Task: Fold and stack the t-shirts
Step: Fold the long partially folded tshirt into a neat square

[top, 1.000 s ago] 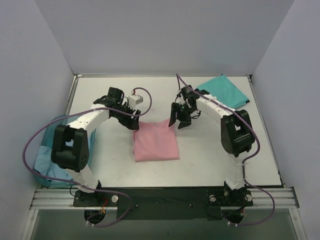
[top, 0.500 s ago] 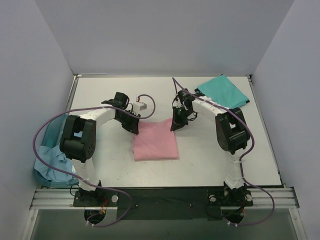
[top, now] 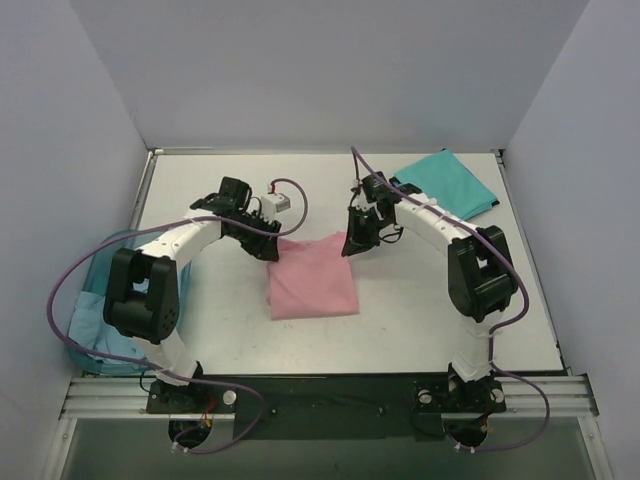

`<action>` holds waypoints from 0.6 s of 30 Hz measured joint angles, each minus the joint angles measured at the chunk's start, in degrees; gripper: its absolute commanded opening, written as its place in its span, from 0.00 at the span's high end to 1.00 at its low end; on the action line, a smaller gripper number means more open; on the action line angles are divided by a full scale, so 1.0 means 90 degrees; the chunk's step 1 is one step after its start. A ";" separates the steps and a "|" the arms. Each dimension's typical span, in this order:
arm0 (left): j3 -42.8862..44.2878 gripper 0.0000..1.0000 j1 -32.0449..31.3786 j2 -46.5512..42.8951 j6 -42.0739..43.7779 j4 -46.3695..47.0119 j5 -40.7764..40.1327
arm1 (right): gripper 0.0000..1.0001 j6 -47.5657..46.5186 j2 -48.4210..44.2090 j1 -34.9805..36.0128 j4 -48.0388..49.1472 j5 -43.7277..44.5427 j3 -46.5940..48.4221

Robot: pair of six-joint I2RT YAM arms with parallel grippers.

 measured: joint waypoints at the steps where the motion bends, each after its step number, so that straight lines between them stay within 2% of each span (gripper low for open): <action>1: 0.0000 0.54 0.0000 0.0049 -0.0010 0.0002 -0.0032 | 1.00 0.0005 -0.0005 0.0000 0.0022 -0.0012 0.0007; 8: 0.0206 0.54 0.0007 0.0818 -0.0119 -0.0044 -0.0447 | 1.00 0.0019 0.0287 0.0029 0.0080 -0.0017 0.0034; 17: 0.0206 0.53 0.0007 0.0882 -0.0158 0.0243 -0.0500 | 1.00 0.0022 0.0435 0.0083 0.0138 -0.0019 0.0034; 18: 0.0206 0.56 0.0007 0.0882 -0.0160 0.0308 -0.0481 | 1.00 0.0024 0.0435 0.0087 0.0141 -0.0019 0.0036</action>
